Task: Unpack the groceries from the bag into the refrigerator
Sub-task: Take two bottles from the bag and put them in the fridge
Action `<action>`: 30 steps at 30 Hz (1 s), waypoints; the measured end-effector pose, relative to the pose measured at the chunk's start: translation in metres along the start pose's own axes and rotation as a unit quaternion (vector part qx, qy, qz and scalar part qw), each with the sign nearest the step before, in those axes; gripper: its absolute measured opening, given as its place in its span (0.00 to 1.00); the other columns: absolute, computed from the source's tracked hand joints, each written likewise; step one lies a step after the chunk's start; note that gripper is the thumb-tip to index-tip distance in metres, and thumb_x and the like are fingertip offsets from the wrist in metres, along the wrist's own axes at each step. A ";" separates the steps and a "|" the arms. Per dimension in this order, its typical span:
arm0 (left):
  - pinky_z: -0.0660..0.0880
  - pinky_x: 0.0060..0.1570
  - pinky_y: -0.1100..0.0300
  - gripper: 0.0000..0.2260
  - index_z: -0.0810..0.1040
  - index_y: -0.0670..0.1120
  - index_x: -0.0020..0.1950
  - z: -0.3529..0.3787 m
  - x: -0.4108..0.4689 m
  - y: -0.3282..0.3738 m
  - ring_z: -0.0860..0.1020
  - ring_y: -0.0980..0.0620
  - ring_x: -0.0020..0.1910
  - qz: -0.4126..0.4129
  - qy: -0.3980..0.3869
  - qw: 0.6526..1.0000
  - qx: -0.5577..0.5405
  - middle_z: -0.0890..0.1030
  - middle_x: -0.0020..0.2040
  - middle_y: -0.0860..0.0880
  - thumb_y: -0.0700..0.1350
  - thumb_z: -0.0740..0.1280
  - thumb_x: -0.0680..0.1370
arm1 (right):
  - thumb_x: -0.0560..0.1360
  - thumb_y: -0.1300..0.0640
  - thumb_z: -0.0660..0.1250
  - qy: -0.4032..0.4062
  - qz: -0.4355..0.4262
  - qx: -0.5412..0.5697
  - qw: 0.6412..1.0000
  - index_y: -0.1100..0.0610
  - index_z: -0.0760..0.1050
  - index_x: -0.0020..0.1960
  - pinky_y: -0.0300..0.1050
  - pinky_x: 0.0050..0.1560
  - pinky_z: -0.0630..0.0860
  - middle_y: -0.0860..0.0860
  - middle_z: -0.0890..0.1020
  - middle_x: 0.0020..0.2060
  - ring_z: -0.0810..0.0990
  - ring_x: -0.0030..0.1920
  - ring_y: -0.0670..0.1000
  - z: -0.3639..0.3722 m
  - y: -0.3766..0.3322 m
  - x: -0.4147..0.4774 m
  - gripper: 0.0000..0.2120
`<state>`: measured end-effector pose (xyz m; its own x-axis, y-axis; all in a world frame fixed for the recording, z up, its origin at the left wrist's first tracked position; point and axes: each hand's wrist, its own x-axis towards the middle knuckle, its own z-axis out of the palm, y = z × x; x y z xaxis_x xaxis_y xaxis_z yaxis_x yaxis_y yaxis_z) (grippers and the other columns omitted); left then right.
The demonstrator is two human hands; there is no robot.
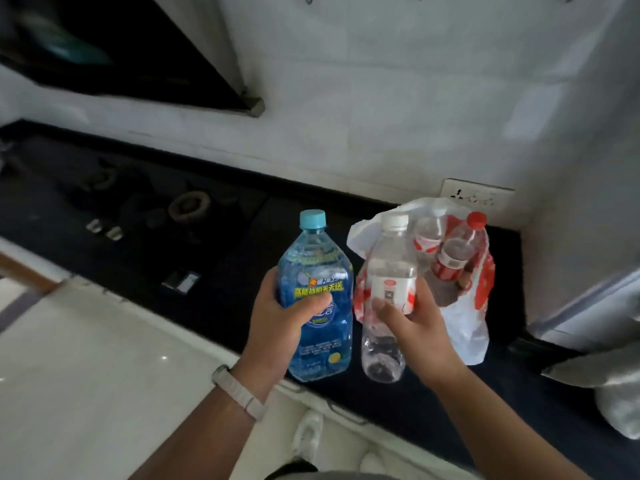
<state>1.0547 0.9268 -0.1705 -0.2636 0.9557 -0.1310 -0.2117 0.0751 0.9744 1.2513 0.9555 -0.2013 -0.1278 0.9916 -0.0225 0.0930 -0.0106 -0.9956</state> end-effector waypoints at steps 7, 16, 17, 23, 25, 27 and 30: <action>0.82 0.45 0.44 0.24 0.78 0.48 0.58 -0.046 -0.052 0.021 0.85 0.40 0.47 0.016 0.120 0.993 0.001 0.85 0.50 0.43 0.40 0.77 0.64 | 0.75 0.53 0.72 -0.121 -0.015 0.006 0.993 0.46 0.72 0.61 0.42 0.47 0.79 0.42 0.83 0.48 0.83 0.48 0.43 0.057 -0.026 -0.002 0.17; 0.82 0.42 0.47 0.24 0.77 0.46 0.59 -0.144 -0.101 0.037 0.85 0.40 0.46 0.029 0.252 0.966 -0.049 0.85 0.50 0.42 0.42 0.77 0.63 | 0.74 0.55 0.72 -0.216 -0.008 -0.025 0.976 0.47 0.71 0.63 0.43 0.49 0.79 0.45 0.82 0.49 0.82 0.49 0.44 0.161 -0.045 -0.030 0.20; 0.82 0.41 0.47 0.25 0.77 0.46 0.58 -0.159 -0.106 0.038 0.85 0.40 0.45 0.030 0.259 0.964 -0.053 0.85 0.50 0.42 0.42 0.77 0.63 | 0.74 0.55 0.72 -0.224 -0.010 -0.027 0.974 0.46 0.71 0.63 0.41 0.47 0.78 0.45 0.82 0.49 0.82 0.48 0.43 0.176 -0.048 -0.034 0.20; 0.82 0.44 0.43 0.30 0.77 0.45 0.58 -0.263 -0.146 0.054 0.85 0.38 0.46 0.043 0.284 0.955 -0.075 0.85 0.51 0.41 0.48 0.79 0.58 | 0.74 0.56 0.72 -0.275 -0.017 -0.028 0.961 0.46 0.71 0.63 0.39 0.43 0.78 0.46 0.82 0.49 0.83 0.48 0.44 0.286 -0.063 -0.069 0.19; 0.82 0.46 0.41 0.31 0.76 0.44 0.58 -0.305 -0.158 0.058 0.85 0.37 0.47 0.050 0.302 0.948 -0.086 0.84 0.51 0.40 0.48 0.79 0.58 | 0.74 0.56 0.72 -0.299 -0.020 -0.037 0.953 0.47 0.72 0.62 0.40 0.43 0.78 0.46 0.83 0.49 0.83 0.49 0.45 0.329 -0.068 -0.081 0.18; 0.82 0.47 0.40 0.31 0.76 0.44 0.59 -0.345 -0.170 0.062 0.85 0.37 0.47 0.056 0.318 0.942 -0.093 0.84 0.52 0.40 0.48 0.79 0.57 | 0.73 0.55 0.72 -0.318 -0.031 -0.040 0.947 0.48 0.73 0.61 0.41 0.44 0.78 0.48 0.83 0.49 0.83 0.49 0.46 0.371 -0.070 -0.092 0.18; 0.82 0.48 0.40 0.31 0.76 0.44 0.58 -0.399 -0.191 0.067 0.85 0.37 0.47 0.066 0.347 0.930 -0.100 0.84 0.52 0.41 0.49 0.79 0.57 | 0.69 0.47 0.73 -0.342 -0.049 -0.050 0.937 0.48 0.73 0.60 0.46 0.47 0.80 0.47 0.84 0.49 0.84 0.48 0.47 0.429 -0.075 -0.111 0.21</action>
<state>0.7155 0.6353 -0.1534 -0.8293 0.5334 -0.1666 -0.2875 -0.1515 0.9457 0.8345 0.7912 -0.1628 -0.7403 0.6721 -0.0174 0.1346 0.1229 -0.9833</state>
